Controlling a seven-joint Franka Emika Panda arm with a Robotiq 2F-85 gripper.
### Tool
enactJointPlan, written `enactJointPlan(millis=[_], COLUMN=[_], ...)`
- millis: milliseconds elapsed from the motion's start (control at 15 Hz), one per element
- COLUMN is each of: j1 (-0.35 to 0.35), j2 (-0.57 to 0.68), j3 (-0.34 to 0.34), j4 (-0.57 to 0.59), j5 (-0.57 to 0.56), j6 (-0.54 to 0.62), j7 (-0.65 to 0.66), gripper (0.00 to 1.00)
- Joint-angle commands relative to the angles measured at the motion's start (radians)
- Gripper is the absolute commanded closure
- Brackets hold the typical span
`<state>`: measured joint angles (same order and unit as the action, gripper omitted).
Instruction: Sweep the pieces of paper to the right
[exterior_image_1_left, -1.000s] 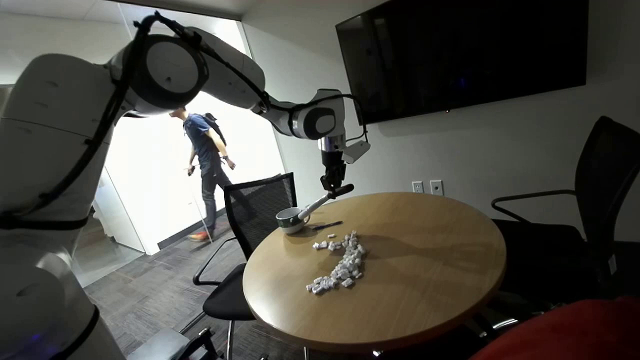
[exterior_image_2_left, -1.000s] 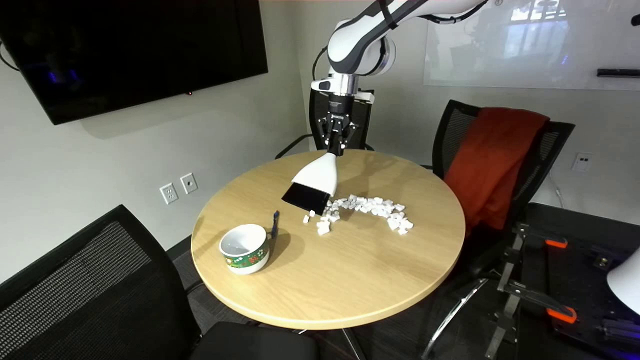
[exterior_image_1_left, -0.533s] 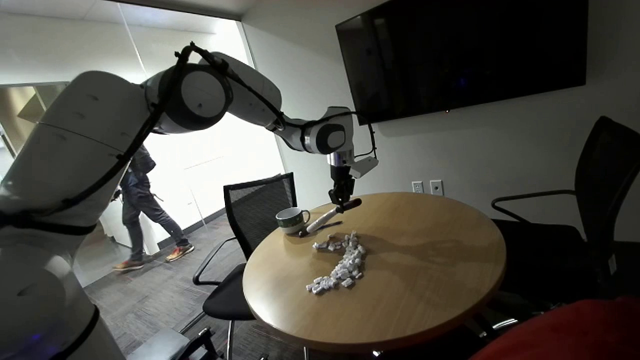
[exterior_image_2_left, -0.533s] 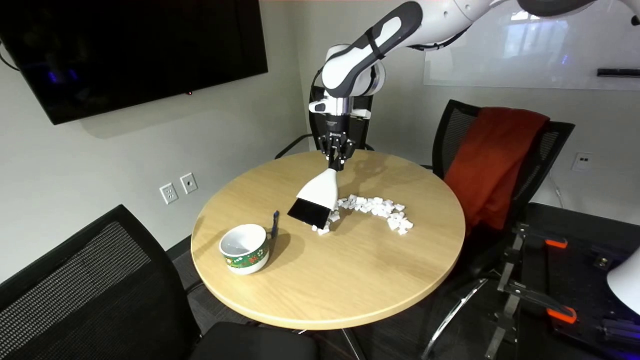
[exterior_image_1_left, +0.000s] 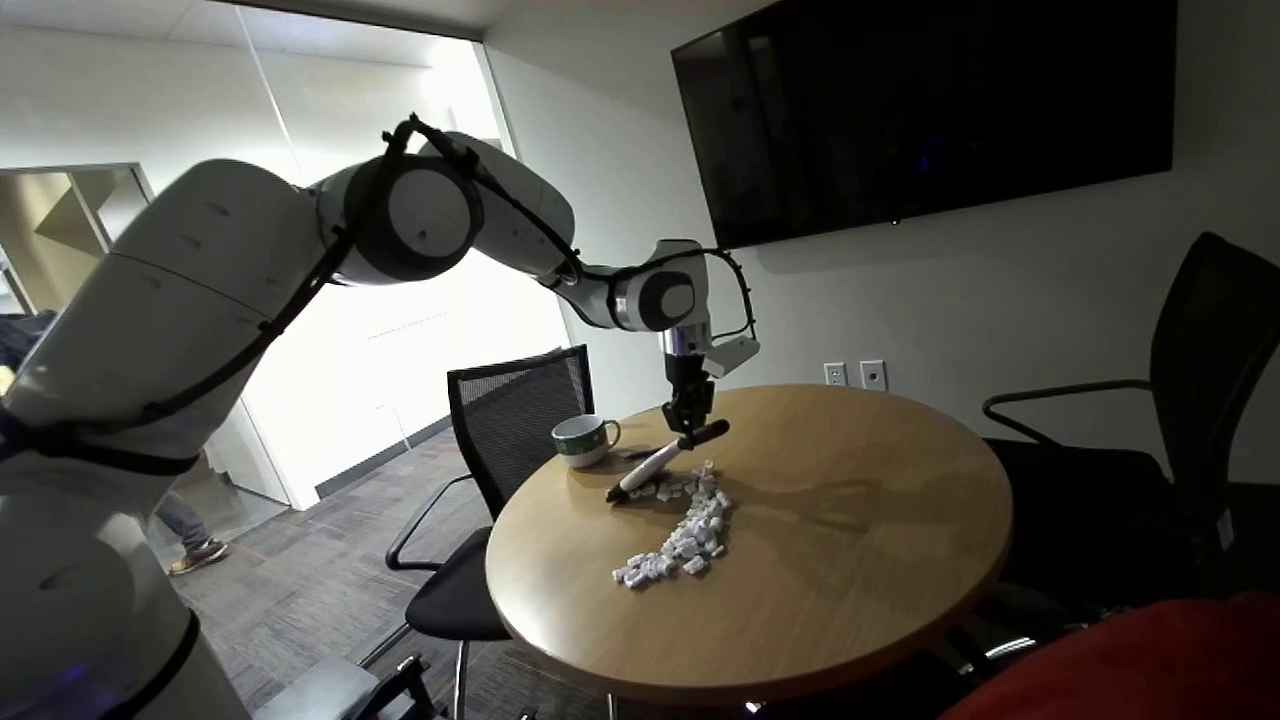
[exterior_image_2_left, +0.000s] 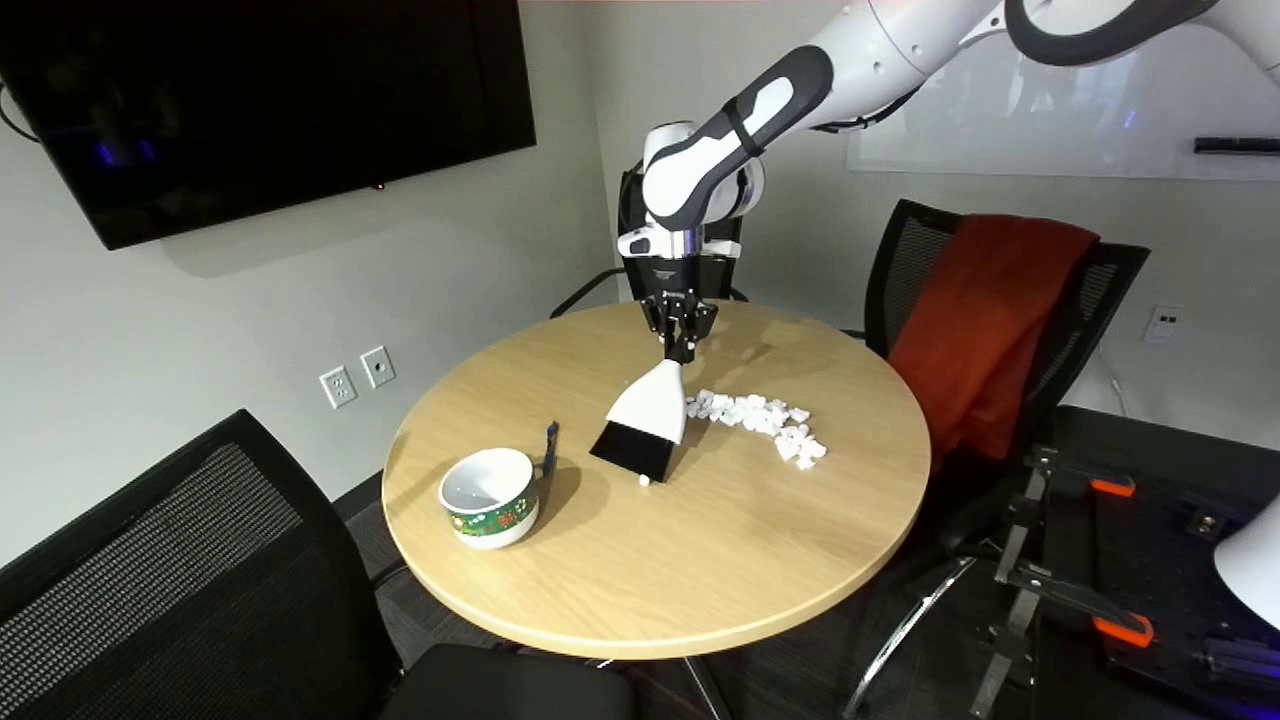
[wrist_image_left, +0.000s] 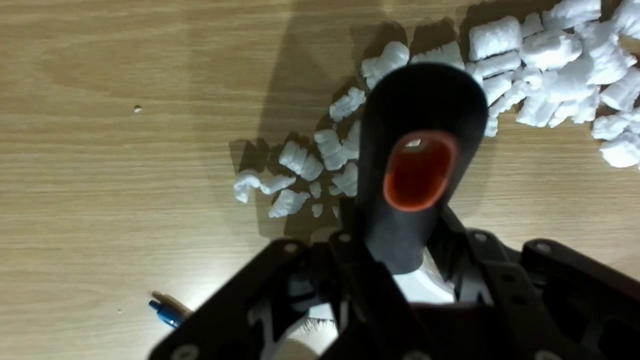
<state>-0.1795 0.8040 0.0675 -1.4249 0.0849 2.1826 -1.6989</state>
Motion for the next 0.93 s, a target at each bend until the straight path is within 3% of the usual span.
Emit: enactJointPlan(millis=[0, 867], j1=[-0.018, -0.175], j2=[-0.012, -0.094], j3=[-0.012, -0.106], j4=[-0.001, -0.097], j5=[-0.020, -0.030], j6=[0.006, 0.066], j7=[0.013, -0.010], gripper=[0.88, 0.88])
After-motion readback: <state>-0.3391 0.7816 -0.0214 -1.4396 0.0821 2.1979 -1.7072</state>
